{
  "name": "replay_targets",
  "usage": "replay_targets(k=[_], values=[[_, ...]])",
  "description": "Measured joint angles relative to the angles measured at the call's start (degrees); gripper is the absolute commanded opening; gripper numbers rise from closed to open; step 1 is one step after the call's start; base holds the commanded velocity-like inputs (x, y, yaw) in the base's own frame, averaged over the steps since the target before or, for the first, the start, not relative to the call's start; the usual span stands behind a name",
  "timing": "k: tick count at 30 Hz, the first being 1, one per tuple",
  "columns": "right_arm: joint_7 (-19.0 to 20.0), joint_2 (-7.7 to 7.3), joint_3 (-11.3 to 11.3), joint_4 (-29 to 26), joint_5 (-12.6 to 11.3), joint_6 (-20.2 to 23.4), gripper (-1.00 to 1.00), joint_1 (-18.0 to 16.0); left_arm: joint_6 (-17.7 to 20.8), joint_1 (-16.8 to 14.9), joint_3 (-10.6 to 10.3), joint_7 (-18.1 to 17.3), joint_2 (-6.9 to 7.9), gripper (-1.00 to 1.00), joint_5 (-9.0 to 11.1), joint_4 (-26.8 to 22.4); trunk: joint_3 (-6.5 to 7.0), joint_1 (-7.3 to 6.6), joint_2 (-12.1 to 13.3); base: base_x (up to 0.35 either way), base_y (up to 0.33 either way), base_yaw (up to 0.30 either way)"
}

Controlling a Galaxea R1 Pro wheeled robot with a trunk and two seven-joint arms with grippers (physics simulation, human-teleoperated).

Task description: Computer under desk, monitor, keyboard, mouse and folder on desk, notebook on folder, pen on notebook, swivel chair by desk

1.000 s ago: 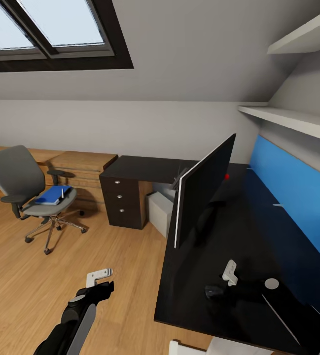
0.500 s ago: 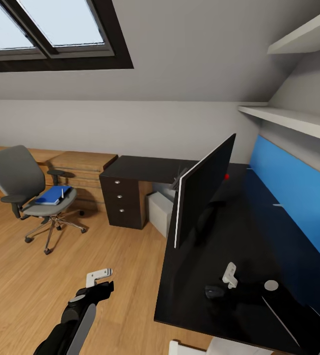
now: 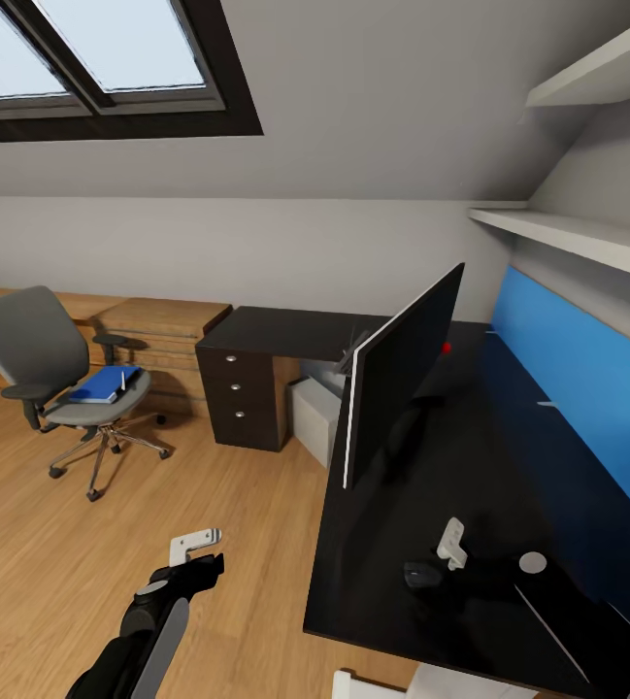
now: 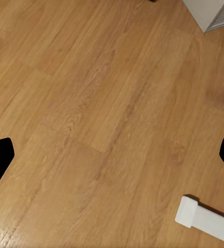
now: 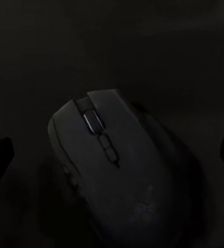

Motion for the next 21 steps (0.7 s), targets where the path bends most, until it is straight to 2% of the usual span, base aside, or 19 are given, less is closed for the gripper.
replay_targets(k=[14,19,21], values=[[0.0,0.0,-0.1,0.0,0.0,0.0,1.0,0.0,0.0,0.0,0.0,0.0,0.0,1.0,0.0,0.0,0.0,0.0,0.0,0.0,0.0,0.0],[0.0,0.0,0.1,0.6,0.1,0.0,1.0,0.0,0.0,0.0,0.0,0.0,0.0,1.0,0.0,0.0,-0.89,1.09,-2.0,0.0,0.0,0.0],[0.0,0.0,0.1,0.7,0.1,0.0,1.0,0.0,0.0,0.0,0.0,0.0,0.0,1.0,0.0,0.0,-0.9,1.1,-2.0,0.0,0.0,0.0]])
